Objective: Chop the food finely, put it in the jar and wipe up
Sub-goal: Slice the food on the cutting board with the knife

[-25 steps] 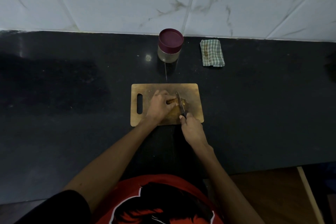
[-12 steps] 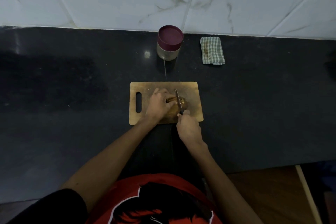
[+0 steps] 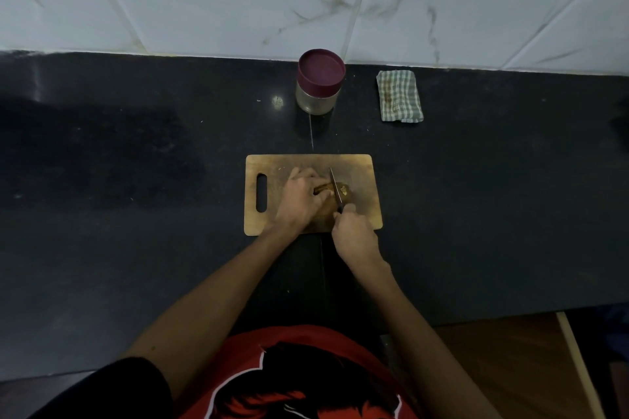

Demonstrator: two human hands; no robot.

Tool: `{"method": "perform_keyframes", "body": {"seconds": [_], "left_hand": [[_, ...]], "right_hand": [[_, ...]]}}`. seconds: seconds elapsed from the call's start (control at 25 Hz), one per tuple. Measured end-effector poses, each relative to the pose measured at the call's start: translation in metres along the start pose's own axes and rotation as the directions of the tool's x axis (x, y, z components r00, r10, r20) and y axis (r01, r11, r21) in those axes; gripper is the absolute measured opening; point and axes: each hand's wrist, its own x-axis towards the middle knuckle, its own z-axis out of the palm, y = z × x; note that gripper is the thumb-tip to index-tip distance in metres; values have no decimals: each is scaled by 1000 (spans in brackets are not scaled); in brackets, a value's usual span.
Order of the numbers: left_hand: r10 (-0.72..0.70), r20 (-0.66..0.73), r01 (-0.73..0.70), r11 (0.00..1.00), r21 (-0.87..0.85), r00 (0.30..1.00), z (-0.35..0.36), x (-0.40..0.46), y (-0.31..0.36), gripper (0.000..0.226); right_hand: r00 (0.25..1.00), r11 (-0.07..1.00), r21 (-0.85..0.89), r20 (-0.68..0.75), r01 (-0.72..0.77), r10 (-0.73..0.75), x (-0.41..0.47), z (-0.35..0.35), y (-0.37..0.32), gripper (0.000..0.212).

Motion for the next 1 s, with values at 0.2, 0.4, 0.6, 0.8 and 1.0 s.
{"method": "perform_keyframes", "body": {"seconds": [0.2,0.4,0.6,0.8,1.0], "left_hand": [[-7,-6,6,1000,-14,1000,2,-1,-1,31],[-3,-13,3,1000,-11,1000,3,-3,0,28],[-22,-24,22,1000,-19,999,2,-4,1,29],[-27,-8,27,1000,-7,1000,1,-5,-1,31],[-21,-11,21,1000,6,1000,1,-5,-1,31]], "right_hand": [[999,999,16,11,-35,35,-10,4,7,19],[1000,999,40,-4,-24,24,11,0,-9,22],[998,999,1,40,-44,44,-20,13,17,20],[999,997,68,-13,-41,42,-20,3,28,22],[999,983,182,-28,-31,37,-8,-7,25,26]]}}
